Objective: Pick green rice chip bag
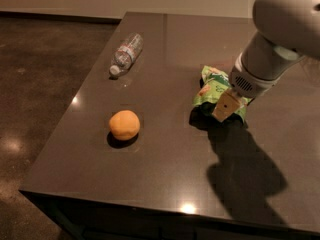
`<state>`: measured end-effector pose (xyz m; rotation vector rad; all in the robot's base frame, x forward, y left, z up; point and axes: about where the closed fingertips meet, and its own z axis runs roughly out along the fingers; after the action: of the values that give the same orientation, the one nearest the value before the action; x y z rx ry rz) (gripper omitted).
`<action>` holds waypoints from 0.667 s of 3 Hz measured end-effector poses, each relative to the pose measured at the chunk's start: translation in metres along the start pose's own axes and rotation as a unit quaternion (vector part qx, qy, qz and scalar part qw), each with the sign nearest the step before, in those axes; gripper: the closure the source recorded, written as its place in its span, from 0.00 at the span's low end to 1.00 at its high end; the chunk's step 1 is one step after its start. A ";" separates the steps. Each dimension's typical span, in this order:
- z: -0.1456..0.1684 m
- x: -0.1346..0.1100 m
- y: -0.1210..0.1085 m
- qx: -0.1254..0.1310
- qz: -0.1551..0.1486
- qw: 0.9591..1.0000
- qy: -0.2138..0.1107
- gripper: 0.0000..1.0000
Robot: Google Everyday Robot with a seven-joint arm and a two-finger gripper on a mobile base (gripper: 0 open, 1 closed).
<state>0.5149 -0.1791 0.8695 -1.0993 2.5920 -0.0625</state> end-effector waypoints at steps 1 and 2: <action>-0.024 0.002 -0.014 0.008 0.023 0.999 -0.029 0.88; -0.065 -0.002 -0.029 0.037 0.027 0.997 -0.067 1.00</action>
Offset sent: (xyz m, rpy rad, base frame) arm 0.0009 -0.0348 0.1034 0.0750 -0.2181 -0.0603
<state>0.5159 -0.2031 0.9367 -0.9726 2.4777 -0.0698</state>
